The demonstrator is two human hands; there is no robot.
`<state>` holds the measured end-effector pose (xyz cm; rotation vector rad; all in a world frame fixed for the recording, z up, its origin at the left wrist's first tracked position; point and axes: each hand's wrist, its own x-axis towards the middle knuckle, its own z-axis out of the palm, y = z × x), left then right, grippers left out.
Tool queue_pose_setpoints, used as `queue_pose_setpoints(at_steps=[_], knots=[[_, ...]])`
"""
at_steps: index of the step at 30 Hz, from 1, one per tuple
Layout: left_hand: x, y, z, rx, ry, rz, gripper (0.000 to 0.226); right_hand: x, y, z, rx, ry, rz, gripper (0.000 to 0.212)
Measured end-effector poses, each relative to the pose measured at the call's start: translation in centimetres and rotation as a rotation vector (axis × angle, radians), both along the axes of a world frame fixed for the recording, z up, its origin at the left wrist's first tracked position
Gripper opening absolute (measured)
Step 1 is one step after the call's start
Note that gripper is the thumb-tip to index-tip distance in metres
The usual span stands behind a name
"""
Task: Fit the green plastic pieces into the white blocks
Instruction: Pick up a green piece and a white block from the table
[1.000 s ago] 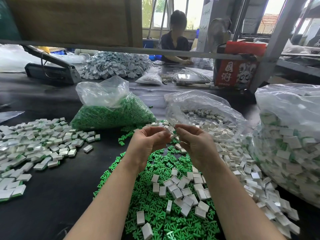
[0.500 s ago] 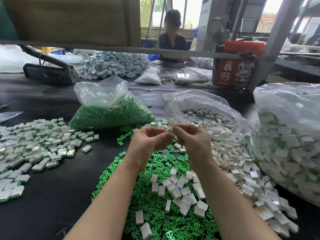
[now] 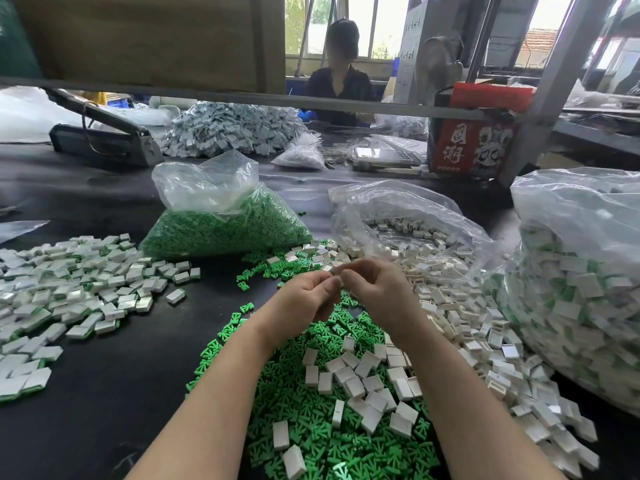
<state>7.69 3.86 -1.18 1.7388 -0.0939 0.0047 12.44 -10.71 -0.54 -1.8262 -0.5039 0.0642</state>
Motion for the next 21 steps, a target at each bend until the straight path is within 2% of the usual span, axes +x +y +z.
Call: queue_pose_setpoints(at_steps=[4,10,16,21], knots=[[0.2,-0.2,-0.5,0.013,-0.016,0.031,0.023,0.0,0.7,-0.6,-0.23,-0.106,-0.002,0.031],[1.0,-0.8,-1.5,0.042,-0.016,0.039,0.024,0.3,0.5,-1.3,-0.396,-0.266,-0.026,0.037],[1.1,-1.0,-1.8,0.106,-0.072,0.075,0.027,0.3,0.6,-1.6,-0.372,-0.3,-0.055,0.045],[1.3,-2.0,-2.0,-0.058,-0.098,0.094,0.024,0.3,0.8,-2.1,-0.365,-0.335,-0.126,0.04]])
